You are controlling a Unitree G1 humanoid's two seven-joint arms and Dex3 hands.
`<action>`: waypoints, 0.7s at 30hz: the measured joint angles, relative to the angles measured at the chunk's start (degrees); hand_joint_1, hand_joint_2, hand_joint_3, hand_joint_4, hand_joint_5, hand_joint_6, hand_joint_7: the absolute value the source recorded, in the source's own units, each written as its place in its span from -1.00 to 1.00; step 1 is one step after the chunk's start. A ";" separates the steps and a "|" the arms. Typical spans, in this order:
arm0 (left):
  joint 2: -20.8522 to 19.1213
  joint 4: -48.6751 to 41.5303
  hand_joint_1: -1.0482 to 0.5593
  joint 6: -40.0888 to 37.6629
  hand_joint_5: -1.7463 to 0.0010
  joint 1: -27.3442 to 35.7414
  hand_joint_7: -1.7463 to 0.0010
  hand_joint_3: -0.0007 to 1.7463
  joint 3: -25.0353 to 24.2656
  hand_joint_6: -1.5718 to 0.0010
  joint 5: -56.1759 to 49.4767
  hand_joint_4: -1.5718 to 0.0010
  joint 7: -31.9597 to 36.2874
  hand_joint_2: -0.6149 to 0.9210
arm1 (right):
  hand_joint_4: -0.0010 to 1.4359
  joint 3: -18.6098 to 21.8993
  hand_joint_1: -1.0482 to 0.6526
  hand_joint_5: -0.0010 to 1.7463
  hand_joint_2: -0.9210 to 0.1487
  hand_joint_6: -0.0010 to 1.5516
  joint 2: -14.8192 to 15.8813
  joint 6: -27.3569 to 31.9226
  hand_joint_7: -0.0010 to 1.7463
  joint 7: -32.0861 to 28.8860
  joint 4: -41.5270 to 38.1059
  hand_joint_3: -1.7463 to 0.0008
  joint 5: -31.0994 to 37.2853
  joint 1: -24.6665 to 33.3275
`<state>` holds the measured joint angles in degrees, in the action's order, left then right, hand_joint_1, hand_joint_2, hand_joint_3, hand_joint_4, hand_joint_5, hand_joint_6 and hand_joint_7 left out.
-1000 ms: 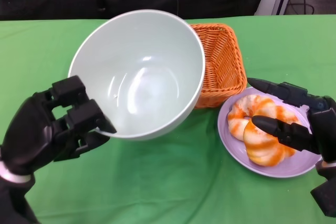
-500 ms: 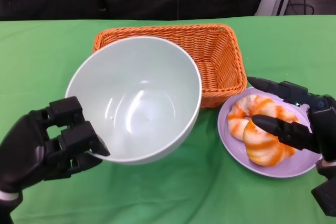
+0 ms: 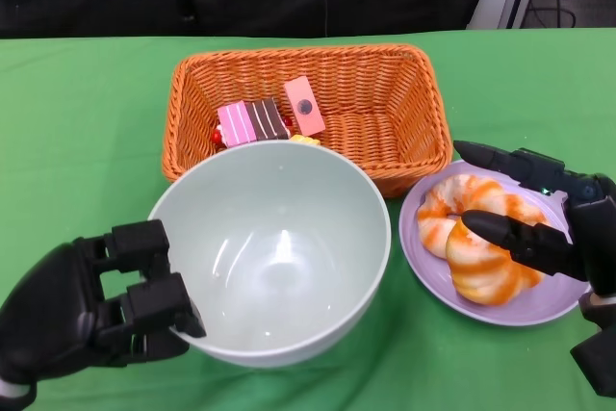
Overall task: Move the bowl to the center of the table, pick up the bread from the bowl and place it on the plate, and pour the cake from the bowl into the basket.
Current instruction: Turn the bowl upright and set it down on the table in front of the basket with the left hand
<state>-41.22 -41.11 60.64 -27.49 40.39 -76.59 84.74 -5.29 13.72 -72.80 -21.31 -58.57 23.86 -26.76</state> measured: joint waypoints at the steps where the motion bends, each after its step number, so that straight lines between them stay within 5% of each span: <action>1: -0.19 0.32 0.12 -0.02 -0.95 0.43 -0.60 -0.62 0.19 0.22 -0.03 0.27 0.00 1.00 | 0.29 0.00 -0.38 -0.68 -1.00 -0.04 0.01 0.07 -1.00 0.01 0.36 0.88 0.00 0.00; 10: -1.26 1.15 0.14 -0.12 -0.90 1.33 -0.60 -0.60 2.31 0.26 -0.60 0.26 0.00 1.00 | 0.29 0.05 -0.39 -0.67 -1.00 -0.02 -0.02 0.70 -0.99 0.23 1.20 0.89 -0.58 0.07; 16: -1.26 0.82 0.14 0.10 -0.99 1.33 -0.89 -0.52 2.85 0.46 -0.56 0.35 -0.02 1.00 | 0.27 0.09 -0.39 -0.66 -1.00 -0.03 -0.02 0.69 -1.00 0.32 1.46 0.88 -0.69 0.36; 21: -1.38 -1.73 0.07 0.16 -1.00 0.58 -0.64 -0.60 3.89 0.36 -0.36 0.41 -1.76 1.00 | 0.27 0.15 -0.39 -0.66 -1.00 -0.02 -0.09 0.66 -0.99 0.32 1.70 0.89 -0.70 0.95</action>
<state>-42.59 -42.84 60.80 -26.91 44.27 -76.95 82.98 -5.14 13.64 -72.13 -21.00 -56.86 23.16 -25.80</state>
